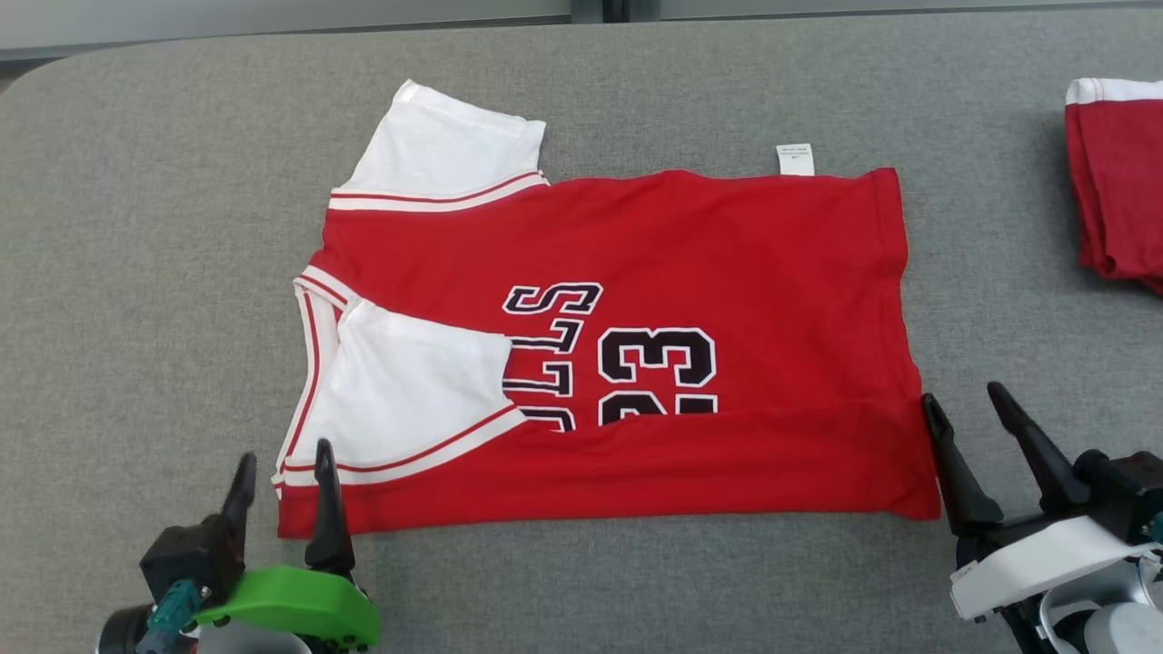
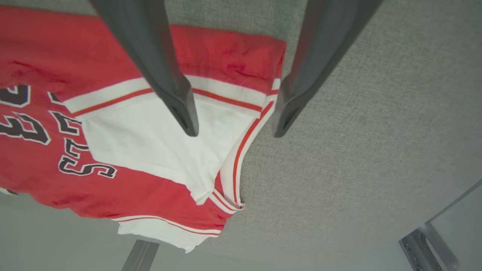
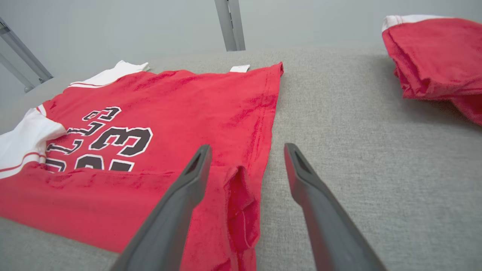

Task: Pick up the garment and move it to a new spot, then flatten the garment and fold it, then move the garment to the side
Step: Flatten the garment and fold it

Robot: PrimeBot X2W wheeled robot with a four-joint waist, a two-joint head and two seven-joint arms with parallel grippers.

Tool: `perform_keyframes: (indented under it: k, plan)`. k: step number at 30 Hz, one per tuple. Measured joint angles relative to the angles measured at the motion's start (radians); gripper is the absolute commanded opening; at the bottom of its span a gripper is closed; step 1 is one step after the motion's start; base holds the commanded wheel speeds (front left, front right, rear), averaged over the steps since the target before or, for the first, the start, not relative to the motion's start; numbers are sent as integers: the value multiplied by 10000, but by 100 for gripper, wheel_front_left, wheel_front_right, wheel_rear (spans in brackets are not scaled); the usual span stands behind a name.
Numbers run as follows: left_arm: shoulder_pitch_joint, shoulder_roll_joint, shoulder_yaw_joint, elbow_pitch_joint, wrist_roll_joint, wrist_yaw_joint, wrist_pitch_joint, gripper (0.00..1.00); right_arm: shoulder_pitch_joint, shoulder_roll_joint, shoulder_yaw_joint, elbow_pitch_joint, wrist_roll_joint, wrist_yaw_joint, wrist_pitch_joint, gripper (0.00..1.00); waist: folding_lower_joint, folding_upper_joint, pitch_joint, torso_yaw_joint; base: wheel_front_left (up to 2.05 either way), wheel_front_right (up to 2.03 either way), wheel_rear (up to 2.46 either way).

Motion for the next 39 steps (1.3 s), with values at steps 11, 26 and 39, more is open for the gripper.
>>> perform_keyframes:
  k: [11, 26, 39]
  plan:
    - [-885, 383, -35, -842, 1066, 305, -1241, 100, -339, 740, -314, -1208, -1001, 0, -546, 100, 0, 0, -300, -434, 0, 0, 0]
    - [-1486, 721, -140, -859, 1154, 263, -899, 100, -498, 957, -288, -1630, -1016, 0, -491, 100, 0, 0, -46, -617, 0, 0, 0]
    - [-7641, 920, -769, 2587, 604, -1509, 1390, 100, -1638, 846, 35, -1707, -813, 0, -579, 100, 0, 0, 1695, -937, 0, 0, 0]
